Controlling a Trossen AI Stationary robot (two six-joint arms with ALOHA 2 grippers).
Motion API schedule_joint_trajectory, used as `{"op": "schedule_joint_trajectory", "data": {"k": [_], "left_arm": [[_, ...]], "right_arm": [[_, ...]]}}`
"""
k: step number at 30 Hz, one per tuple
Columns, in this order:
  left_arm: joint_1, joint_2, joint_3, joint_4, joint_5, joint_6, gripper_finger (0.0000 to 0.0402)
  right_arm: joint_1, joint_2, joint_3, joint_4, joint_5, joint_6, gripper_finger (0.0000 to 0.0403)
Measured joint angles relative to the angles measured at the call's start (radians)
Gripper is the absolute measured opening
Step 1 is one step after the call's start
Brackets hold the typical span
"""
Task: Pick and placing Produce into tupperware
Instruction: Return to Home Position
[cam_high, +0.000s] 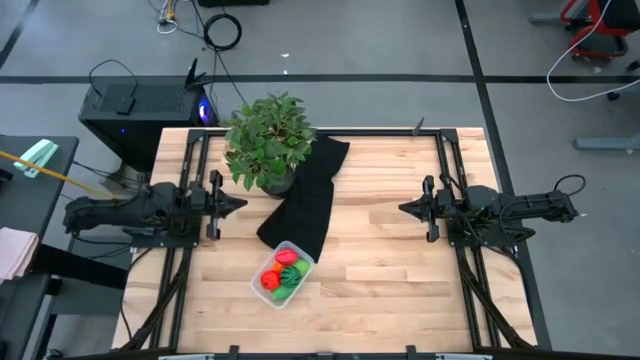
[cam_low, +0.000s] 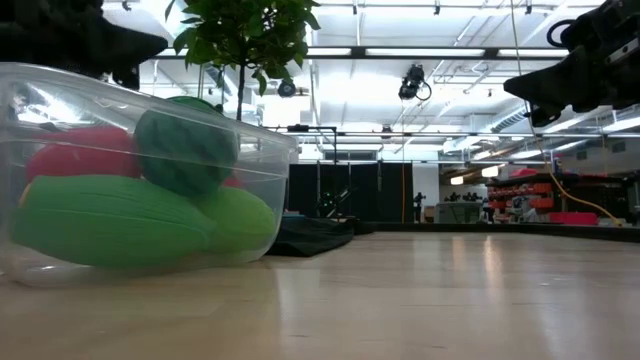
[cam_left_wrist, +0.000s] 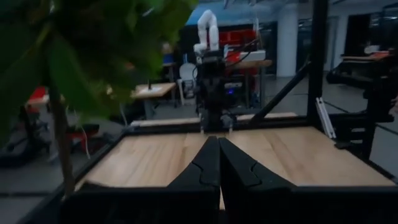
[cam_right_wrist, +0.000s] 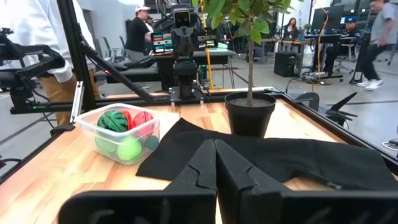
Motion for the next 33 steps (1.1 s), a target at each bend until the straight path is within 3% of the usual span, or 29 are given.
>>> {"op": "schedule_joint_trajectory", "data": {"k": [6,11,17,33], "left_arm": [[0.008,-0.145,0.0,-0.175,-0.007,-0.068,0.0001],[0.006,-0.121,-0.001,-0.207,-0.011,-0.091,0.0001],[0.001,-0.139,-0.114,-0.103,-0.007,-0.12,0.0],[0.001,-0.139,-0.115,-0.06,0.006,-0.089,0.0]], "right_arm": [[0.0,0.0,0.0,-0.005,0.0,0.0,0.0],[0.0,0.0,0.0,-0.002,0.026,0.0,0.0],[0.0,0.007,0.0,0.006,0.06,-0.003,0.0],[0.0,0.028,0.0,0.01,0.079,-0.035,0.0]]}}
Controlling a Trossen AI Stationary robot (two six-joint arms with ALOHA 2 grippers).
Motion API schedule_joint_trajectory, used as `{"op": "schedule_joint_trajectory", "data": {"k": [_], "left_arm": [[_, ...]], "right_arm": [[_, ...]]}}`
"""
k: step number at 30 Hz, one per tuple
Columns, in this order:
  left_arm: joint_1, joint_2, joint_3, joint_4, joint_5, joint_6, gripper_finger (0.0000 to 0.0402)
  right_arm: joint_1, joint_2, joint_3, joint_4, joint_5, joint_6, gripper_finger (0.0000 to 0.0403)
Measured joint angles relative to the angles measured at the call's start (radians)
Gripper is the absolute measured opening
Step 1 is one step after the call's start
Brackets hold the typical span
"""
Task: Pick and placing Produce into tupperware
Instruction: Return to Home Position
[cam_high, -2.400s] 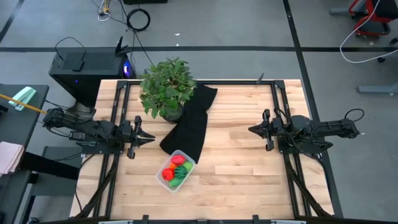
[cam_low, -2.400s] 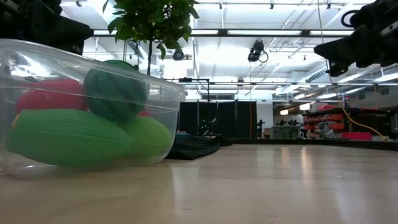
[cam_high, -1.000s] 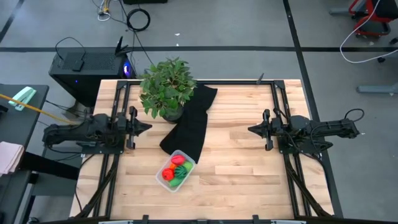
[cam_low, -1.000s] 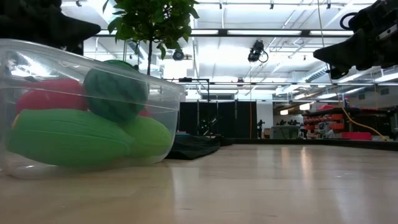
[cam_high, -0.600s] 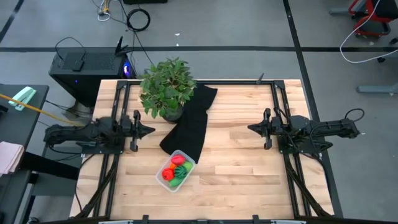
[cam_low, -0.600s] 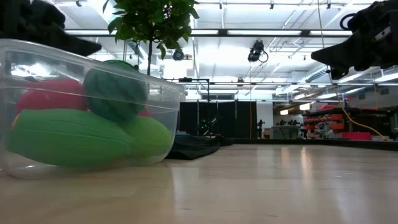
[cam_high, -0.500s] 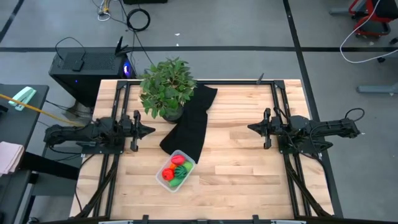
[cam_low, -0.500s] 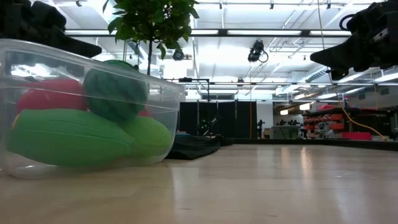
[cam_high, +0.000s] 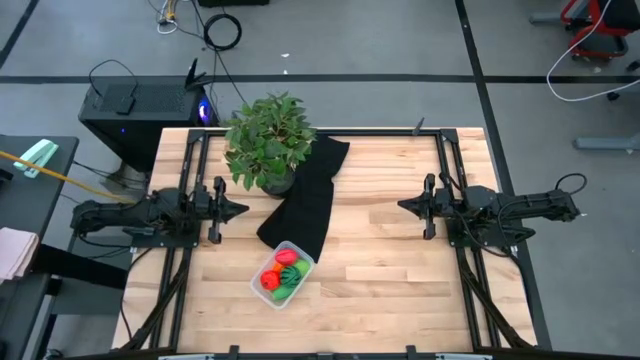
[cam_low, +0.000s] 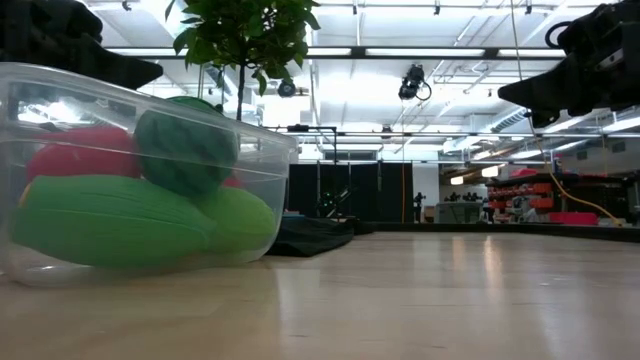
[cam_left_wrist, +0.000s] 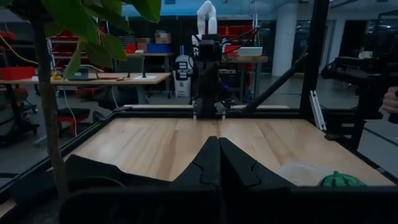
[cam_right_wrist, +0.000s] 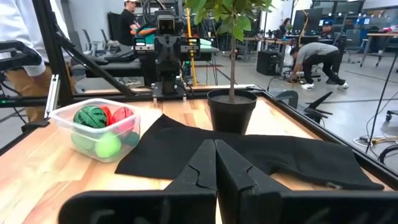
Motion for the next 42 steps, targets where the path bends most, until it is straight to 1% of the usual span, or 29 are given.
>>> {"op": "schedule_joint_trajectory", "data": {"k": [15,19,22,24,28,42], "left_arm": [[0.0,0.0,-0.001,-0.023,-0.004,0.0,0.0002],[0.001,0.001,-0.001,-0.05,-0.004,-0.004,0.0021],[0.001,0.002,-0.001,-0.053,-0.004,-0.039,0.0036],[0.001,0.002,-0.001,-0.053,-0.004,-0.077,0.0043],[0.001,0.002,-0.001,-0.053,-0.004,-0.104,0.005],[0.001,0.002,-0.001,-0.054,-0.004,-0.105,0.0041]], "right_arm": [[-0.003,0.0,0.0,-0.003,0.023,-0.019,0.0001],[-0.003,0.0,0.0,-0.002,0.041,-0.018,0.001],[-0.003,0.0,0.0,-0.002,0.042,-0.011,0.0018],[-0.003,0.0,0.0,-0.002,0.042,-0.01,0.0022],[-0.003,0.0,0.0,-0.002,0.042,-0.01,0.0025],[-0.003,0.0,0.0,-0.001,0.041,-0.01,0.0026]]}}
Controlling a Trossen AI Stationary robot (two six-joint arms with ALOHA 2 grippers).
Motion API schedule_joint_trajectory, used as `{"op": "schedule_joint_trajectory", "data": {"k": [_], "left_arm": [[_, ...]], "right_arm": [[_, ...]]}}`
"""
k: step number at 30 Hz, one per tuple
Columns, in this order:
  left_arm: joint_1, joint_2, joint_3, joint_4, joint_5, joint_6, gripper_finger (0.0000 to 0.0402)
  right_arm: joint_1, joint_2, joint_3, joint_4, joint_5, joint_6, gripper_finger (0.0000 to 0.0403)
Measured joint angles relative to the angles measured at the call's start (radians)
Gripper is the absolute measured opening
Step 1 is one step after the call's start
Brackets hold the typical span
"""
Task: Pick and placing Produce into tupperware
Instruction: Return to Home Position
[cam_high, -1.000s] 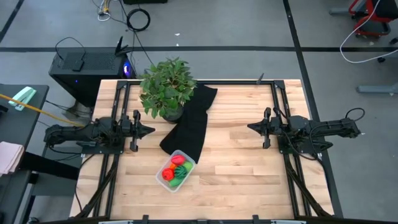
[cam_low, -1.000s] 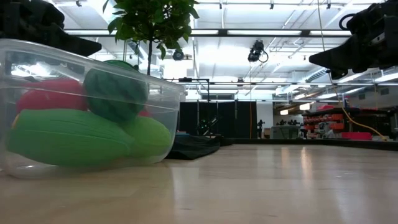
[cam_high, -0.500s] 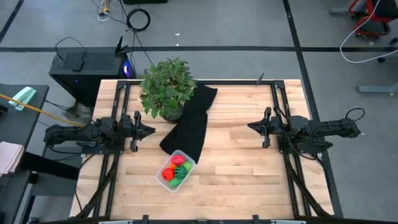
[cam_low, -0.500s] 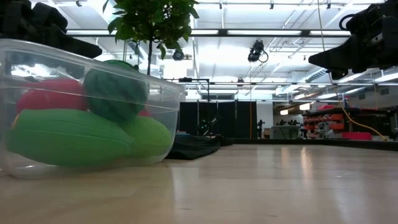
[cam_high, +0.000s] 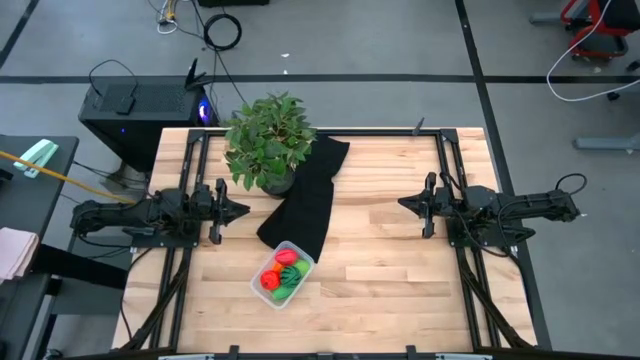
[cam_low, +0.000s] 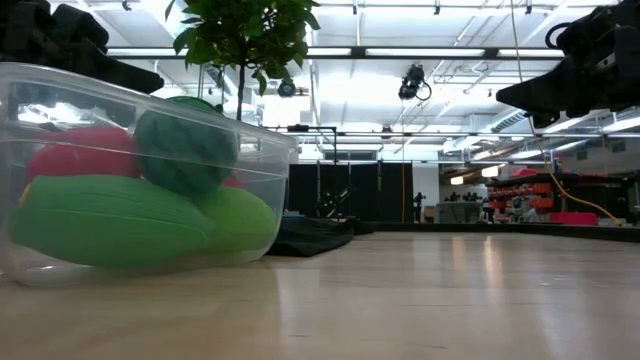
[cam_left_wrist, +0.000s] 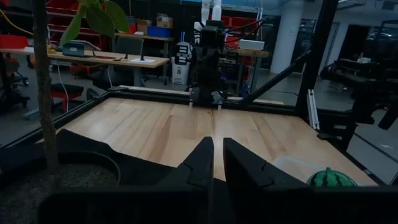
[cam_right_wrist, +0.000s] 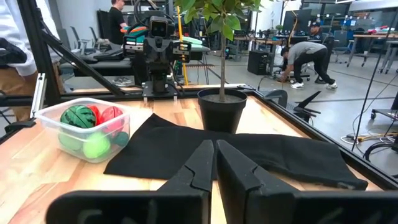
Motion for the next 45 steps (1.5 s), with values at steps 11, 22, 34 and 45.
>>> {"op": "schedule_joint_trajectory", "data": {"k": [11,22,34,45], "left_arm": [[0.0,0.0,0.0,-0.001,0.0,0.001,0.0041],[0.0,0.0,0.0,-0.001,0.0,0.0,0.0039],[0.0,0.0,0.0,-0.002,-0.001,0.001,0.0035],[0.0,0.0,0.0,-0.002,-0.001,0.0,0.0037]], "right_arm": [[0.0,0.0,0.0,0.0,0.0,0.0,0.0028],[0.0,0.0,0.0,0.0,0.0,0.0,0.0028],[0.0,0.0,0.0,0.0,0.0,0.0,0.0028],[0.0,0.0,0.0,0.0,0.0,0.001,0.0028]]}}
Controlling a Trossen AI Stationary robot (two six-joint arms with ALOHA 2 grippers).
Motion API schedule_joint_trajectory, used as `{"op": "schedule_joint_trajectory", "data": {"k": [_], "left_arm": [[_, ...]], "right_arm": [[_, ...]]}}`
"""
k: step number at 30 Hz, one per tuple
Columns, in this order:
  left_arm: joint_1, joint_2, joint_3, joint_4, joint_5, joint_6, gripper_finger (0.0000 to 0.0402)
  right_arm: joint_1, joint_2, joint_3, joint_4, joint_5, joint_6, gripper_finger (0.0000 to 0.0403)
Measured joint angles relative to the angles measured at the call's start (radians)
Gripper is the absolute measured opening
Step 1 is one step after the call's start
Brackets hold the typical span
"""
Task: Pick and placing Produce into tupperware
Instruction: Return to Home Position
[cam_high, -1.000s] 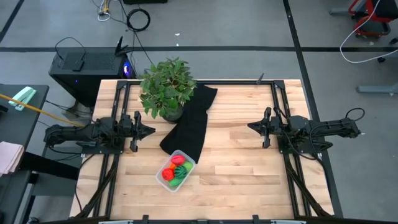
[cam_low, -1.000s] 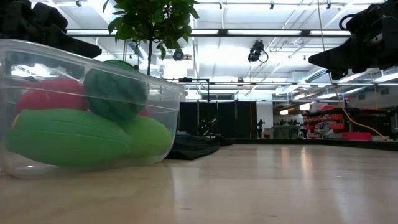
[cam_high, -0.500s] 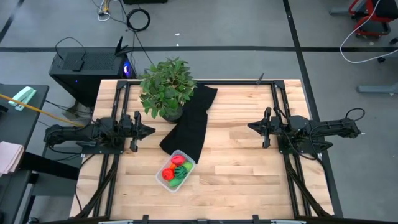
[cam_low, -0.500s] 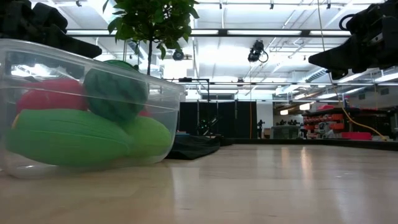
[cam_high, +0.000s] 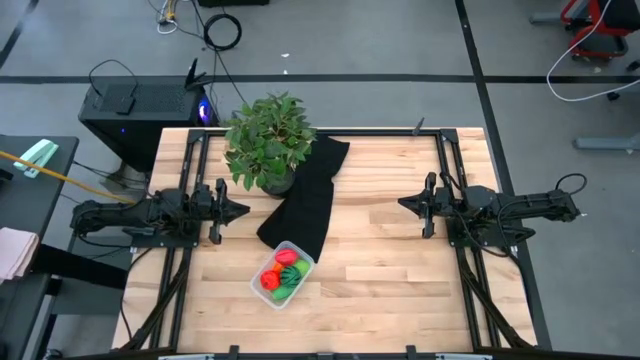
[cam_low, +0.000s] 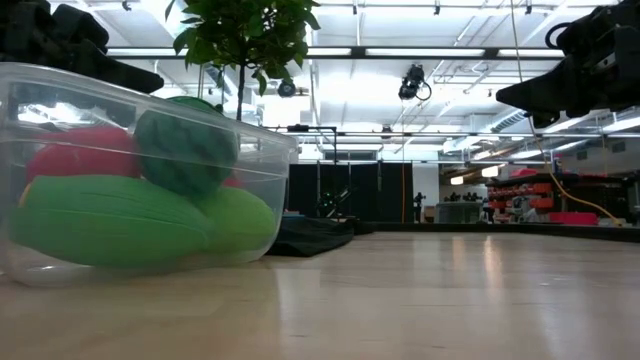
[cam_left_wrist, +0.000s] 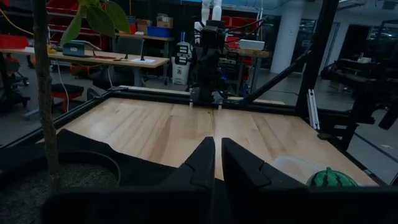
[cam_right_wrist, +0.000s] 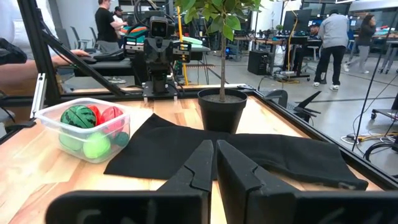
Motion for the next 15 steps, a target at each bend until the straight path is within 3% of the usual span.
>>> {"op": "schedule_joint_trajectory", "data": {"k": [15], "left_arm": [[0.0,0.0,0.0,0.0,0.0,0.0,0.0028]], "right_arm": [[0.0,0.0,0.0,0.0,0.0,0.0,0.0028]]}}
